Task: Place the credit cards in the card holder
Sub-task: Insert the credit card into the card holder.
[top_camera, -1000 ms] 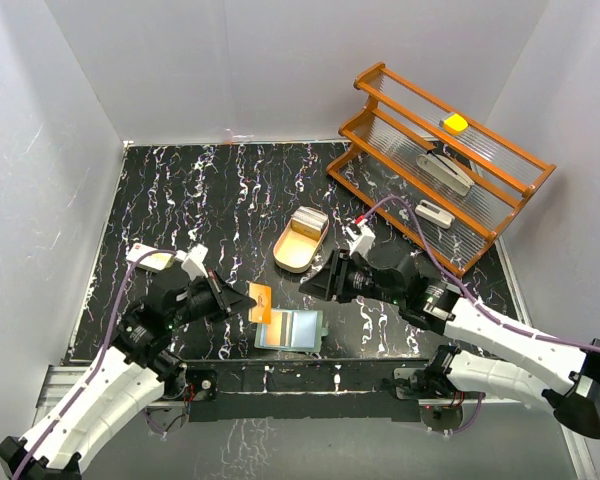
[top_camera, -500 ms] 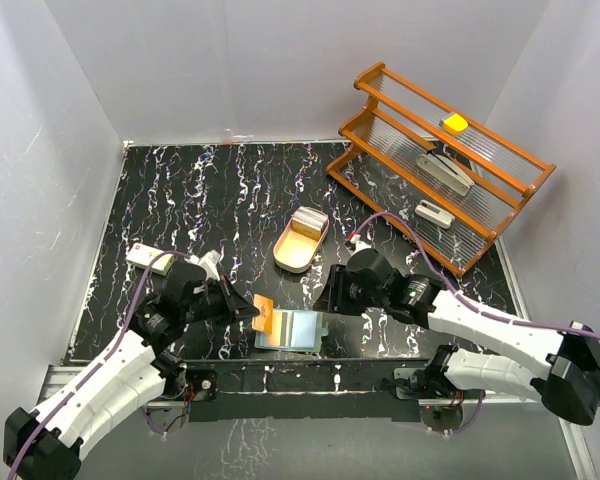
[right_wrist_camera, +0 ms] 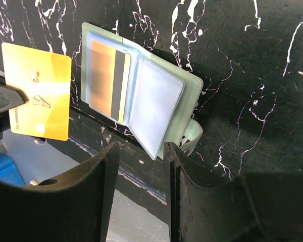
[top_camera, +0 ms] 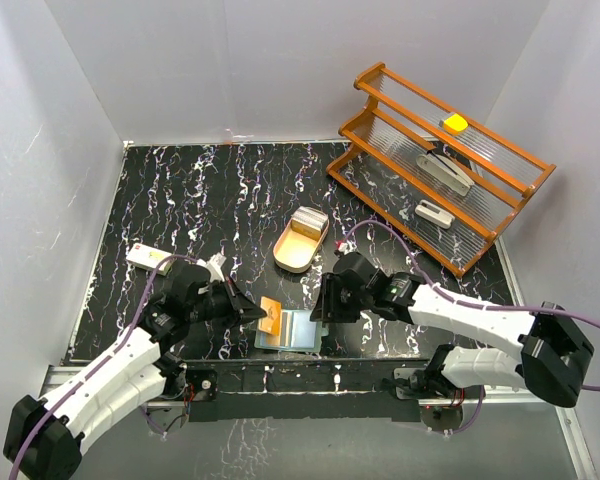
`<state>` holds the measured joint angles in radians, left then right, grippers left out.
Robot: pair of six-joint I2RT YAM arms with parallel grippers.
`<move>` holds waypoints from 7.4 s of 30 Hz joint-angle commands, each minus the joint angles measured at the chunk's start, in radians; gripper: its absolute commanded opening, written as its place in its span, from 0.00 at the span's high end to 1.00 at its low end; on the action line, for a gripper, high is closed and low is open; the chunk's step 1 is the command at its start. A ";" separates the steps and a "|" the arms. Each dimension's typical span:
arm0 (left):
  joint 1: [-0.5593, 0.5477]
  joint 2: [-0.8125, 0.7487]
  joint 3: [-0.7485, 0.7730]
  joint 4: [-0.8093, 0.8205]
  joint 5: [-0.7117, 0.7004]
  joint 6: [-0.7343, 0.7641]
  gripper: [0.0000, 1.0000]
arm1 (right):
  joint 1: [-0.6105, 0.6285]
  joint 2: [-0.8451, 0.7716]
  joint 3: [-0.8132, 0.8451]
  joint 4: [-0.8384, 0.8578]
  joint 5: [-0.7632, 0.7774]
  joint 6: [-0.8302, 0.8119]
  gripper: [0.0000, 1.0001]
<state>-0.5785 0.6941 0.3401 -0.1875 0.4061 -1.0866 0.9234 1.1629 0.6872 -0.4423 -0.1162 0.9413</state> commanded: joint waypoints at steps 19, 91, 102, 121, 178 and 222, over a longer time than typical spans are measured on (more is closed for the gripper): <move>-0.072 0.241 -0.115 0.428 0.082 -0.100 1.00 | 0.027 0.241 0.011 0.075 0.001 -0.148 0.71; -0.266 0.445 -0.090 0.376 -0.312 -0.042 1.00 | 0.028 0.208 -0.125 0.135 0.025 -0.126 0.82; -0.290 0.431 -0.127 0.446 -0.324 -0.086 1.00 | 0.027 0.188 -0.169 0.204 0.004 -0.097 0.83; -0.377 0.427 -0.003 0.297 -0.411 -0.052 0.60 | 0.028 0.073 -0.202 0.257 0.003 -0.011 0.85; -0.463 0.383 0.098 0.170 -0.570 -0.178 0.45 | 0.027 -0.042 -0.289 0.370 0.064 0.001 0.88; -0.224 0.315 0.063 0.135 -0.331 -0.060 0.39 | 0.028 -0.098 -0.162 0.209 0.091 0.007 0.80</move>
<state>-0.9260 1.0817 0.4400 0.0433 -0.0242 -1.2388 0.9482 1.0882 0.4633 -0.2092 -0.0578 0.9192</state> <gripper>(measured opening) 0.607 0.199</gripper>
